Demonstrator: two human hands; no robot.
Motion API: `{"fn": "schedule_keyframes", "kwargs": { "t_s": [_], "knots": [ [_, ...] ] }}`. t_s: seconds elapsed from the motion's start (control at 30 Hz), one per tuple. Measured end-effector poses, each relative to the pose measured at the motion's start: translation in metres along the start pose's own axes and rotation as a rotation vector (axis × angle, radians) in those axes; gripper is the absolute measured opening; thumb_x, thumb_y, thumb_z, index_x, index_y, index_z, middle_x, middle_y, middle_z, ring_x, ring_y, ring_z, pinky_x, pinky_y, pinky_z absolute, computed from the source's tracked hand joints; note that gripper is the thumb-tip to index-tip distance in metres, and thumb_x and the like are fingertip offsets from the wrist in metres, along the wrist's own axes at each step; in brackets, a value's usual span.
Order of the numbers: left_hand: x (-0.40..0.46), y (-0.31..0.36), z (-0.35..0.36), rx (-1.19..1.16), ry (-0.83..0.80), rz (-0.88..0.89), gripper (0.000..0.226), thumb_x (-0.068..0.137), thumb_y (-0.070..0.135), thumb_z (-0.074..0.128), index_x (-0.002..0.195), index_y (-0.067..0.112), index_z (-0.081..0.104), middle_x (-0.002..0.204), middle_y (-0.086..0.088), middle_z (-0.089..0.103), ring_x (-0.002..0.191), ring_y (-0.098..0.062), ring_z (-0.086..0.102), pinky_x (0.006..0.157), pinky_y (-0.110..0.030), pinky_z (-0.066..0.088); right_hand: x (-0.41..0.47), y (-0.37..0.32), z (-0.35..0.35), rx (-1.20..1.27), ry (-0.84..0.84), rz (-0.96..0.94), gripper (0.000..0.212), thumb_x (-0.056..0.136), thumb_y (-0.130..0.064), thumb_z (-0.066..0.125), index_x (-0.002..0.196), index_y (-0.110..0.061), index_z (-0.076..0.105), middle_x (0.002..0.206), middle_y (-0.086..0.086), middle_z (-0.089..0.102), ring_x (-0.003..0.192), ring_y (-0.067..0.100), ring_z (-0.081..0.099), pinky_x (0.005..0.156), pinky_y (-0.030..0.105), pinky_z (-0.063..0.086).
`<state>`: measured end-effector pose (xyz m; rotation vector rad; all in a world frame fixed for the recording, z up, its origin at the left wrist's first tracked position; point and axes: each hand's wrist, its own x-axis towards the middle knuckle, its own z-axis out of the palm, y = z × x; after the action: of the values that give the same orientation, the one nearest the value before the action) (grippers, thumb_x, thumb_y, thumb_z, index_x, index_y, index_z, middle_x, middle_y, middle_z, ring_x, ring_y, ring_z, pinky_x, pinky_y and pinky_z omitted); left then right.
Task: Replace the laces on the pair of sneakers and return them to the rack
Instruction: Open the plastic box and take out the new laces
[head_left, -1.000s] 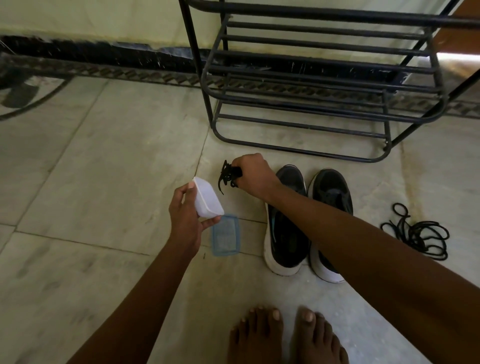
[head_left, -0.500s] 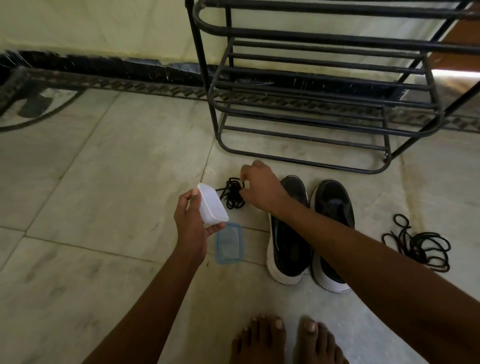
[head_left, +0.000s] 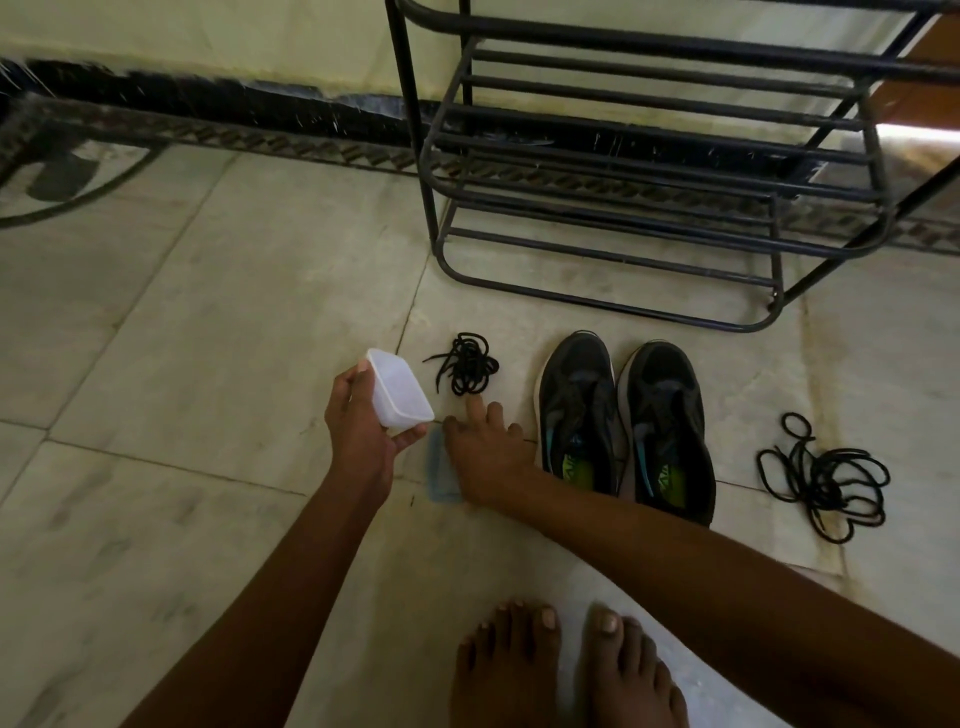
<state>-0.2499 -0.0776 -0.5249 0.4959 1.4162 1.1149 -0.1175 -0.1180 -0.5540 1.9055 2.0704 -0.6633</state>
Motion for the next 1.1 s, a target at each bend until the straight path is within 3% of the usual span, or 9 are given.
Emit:
{"fn": "schedule_keyframes", "kwargs": {
  "t_s": [0.17,0.3,0.43,0.53,0.63,0.73,0.87,0.97,1.1],
  "knots": [
    [-0.004,-0.002,0.006,-0.104,-0.019,-0.093,0.041,0.103,0.041,0.055,0.140,0.024,0.050,0.140,-0.011,0.054,0.115,-0.035,0.057,0.061,-0.041,0.058,-0.002,0.004,-0.002,0.143,-0.012,-0.068,0.103,0.070,-0.013,0.087,0.150,-0.019,0.022,0.142,0.017,0.033,0.129,0.039,0.035,0.099,0.055,0.044],
    [-0.009,0.000,0.007,-0.134,-0.076,-0.154,0.047,0.101,0.041,0.055,0.141,0.016,0.054,0.126,-0.011,0.061,0.104,-0.030,0.061,0.058,-0.037,0.057,0.001,0.009,-0.008,0.420,0.077,-0.016,0.077,0.086,-0.001,0.065,0.150,-0.014,0.025,0.121,0.020,0.053,0.106,0.038,0.059,0.073,0.041,0.052],
    [-0.017,0.005,0.008,-0.123,-0.220,-0.225,0.023,0.102,0.034,0.053,0.110,0.016,0.065,0.086,-0.003,0.068,0.080,-0.024,0.061,0.053,-0.032,0.054,0.007,0.020,-0.023,0.649,0.316,0.050,0.035,0.087,-0.004,0.061,0.117,-0.010,0.044,0.096,0.013,0.056,0.084,0.028,0.057,0.052,0.026,0.032],
    [-0.017,0.000,0.011,-0.047,-0.291,-0.198,0.014,0.097,0.027,0.060,0.108,0.019,0.064,0.089,0.000,0.070,0.083,-0.020,0.066,0.057,-0.034,0.061,0.003,0.028,-0.042,0.847,0.513,0.055,0.016,0.094,-0.004,0.058,0.100,-0.013,0.047,0.086,0.004,0.060,0.073,0.016,0.060,0.059,0.021,0.044],
    [-0.017,-0.002,0.016,-0.017,-0.301,-0.246,0.019,0.105,0.030,0.048,0.109,0.022,0.064,0.103,-0.001,0.068,0.092,-0.020,0.065,0.063,-0.032,0.063,-0.005,0.031,-0.048,0.934,0.697,-0.052,0.015,0.095,-0.002,0.054,0.107,-0.007,0.061,0.096,0.005,0.070,0.081,0.010,0.064,0.071,0.012,0.048],
    [-0.017,-0.006,0.021,0.028,-0.334,-0.248,0.025,0.106,0.032,0.045,0.114,0.019,0.065,0.109,-0.003,0.069,0.096,-0.022,0.066,0.068,-0.035,0.063,-0.010,0.025,-0.035,0.901,0.691,-0.145,0.033,0.093,-0.007,0.053,0.122,-0.005,0.068,0.114,0.009,0.073,0.101,0.018,0.068,0.091,0.030,0.055],
    [-0.016,-0.008,0.025,0.019,-0.337,-0.270,0.042,0.106,0.039,0.044,0.132,0.011,0.060,0.125,-0.013,0.066,0.107,-0.030,0.066,0.085,-0.048,0.060,-0.016,0.020,-0.027,0.881,0.706,-0.272,0.048,0.086,-0.011,0.048,0.128,0.000,0.067,0.130,0.016,0.067,0.122,0.015,0.059,0.112,0.011,0.035],
    [-0.016,-0.005,0.028,-0.031,-0.342,-0.295,0.032,0.106,0.035,0.043,0.116,0.014,0.065,0.109,-0.008,0.070,0.096,-0.025,0.068,0.072,-0.040,0.063,-0.019,0.021,-0.027,0.842,0.664,-0.270,0.058,0.076,0.005,0.047,0.132,0.001,0.065,0.135,0.017,0.063,0.129,0.025,0.058,0.114,0.007,0.027],
    [-0.017,-0.006,0.036,-0.014,-0.340,-0.311,0.034,0.104,0.038,0.047,0.123,0.015,0.063,0.111,-0.007,0.071,0.097,-0.024,0.069,0.069,-0.038,0.063,-0.024,0.031,-0.030,0.846,0.660,-0.271,0.059,0.076,0.006,0.048,0.132,0.000,0.065,0.136,0.016,0.063,0.131,0.021,0.056,0.115,0.011,0.030]
  ]
}}
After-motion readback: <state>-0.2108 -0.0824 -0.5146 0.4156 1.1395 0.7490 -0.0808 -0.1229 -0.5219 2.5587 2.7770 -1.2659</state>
